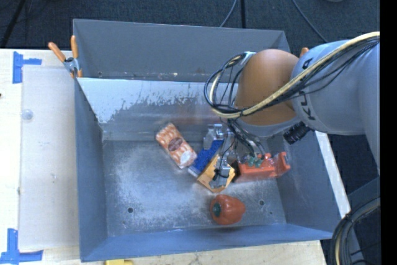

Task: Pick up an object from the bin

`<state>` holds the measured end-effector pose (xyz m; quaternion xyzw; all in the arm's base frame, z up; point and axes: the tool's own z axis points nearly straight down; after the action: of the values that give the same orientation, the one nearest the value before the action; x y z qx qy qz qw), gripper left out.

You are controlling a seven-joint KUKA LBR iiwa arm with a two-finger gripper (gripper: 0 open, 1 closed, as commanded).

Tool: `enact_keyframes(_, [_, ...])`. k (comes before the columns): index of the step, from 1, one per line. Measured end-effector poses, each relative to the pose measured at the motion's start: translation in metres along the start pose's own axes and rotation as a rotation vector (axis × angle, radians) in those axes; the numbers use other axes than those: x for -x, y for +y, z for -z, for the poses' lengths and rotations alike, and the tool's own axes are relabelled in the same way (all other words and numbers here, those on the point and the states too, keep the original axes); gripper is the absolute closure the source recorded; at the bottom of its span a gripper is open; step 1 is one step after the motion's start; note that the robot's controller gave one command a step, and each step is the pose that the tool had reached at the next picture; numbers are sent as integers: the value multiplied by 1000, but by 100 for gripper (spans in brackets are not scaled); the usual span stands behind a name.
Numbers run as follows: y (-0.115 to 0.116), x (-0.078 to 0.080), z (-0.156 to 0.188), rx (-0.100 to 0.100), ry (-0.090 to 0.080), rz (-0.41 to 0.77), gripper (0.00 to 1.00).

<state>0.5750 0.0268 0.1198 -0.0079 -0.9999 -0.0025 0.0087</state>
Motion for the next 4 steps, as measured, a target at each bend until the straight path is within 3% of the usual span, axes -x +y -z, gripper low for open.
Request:
enact_keyframes(1, [17,4,5,-5,-11,-114,0])
enact_keyframes(2, [-19,35,-44,6,-9,-185,100])
enact_keyframes(3, [-19,35,-44,6,-9,-185,100])
enact_keyframes(4, [-19,34,1,3,1,-193,100])
